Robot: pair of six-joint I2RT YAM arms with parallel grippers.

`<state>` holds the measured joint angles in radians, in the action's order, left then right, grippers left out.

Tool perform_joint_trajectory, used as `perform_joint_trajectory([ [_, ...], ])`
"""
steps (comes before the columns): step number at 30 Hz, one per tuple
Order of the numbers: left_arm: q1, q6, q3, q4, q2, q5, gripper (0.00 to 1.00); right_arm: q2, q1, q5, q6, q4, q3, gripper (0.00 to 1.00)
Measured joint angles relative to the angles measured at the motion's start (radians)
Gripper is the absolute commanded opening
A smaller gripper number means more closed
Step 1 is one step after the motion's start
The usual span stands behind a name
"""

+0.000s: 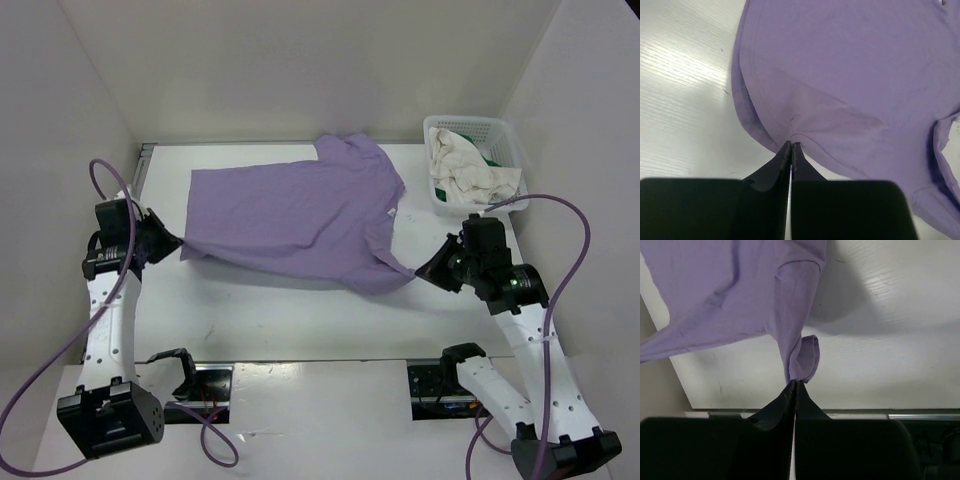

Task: Fold and stack the t-shirts
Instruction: Flatten out the tshirt

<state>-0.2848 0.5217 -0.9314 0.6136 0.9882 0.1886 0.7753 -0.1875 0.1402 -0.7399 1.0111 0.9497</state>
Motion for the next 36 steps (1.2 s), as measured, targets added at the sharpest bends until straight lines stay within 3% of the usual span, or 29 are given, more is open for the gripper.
perform_joint_trajectory([
  [10,0.018,-0.025,-0.013,0.039,0.008,-0.069,0.0,0.009,0.0,-0.02,0.003,0.112,0.029,0.0],
  [15,0.018,-0.016,0.016,-0.034,0.043,-0.045,0.0,0.119,0.0,0.023,-0.013,-0.025,-0.018,0.0],
  [20,0.019,0.01,0.055,-0.122,0.169,-0.013,0.0,0.352,-0.002,0.056,-0.026,-0.237,-0.013,0.0],
  [27,0.02,0.037,0.037,-0.214,0.339,-0.011,0.0,0.636,-0.002,0.055,-0.002,-0.415,0.145,0.0],
  [32,0.001,0.044,0.02,-0.205,0.296,0.013,0.0,0.578,0.024,0.045,0.04,-0.412,0.176,0.0],
  [34,-0.006,0.065,-0.059,-0.177,0.292,0.063,0.0,0.557,0.062,0.047,0.061,-0.338,0.29,0.0],
  [36,-0.005,0.089,-0.187,-0.169,0.306,0.1,0.0,0.575,0.09,0.037,0.078,-0.309,0.511,0.0],
])
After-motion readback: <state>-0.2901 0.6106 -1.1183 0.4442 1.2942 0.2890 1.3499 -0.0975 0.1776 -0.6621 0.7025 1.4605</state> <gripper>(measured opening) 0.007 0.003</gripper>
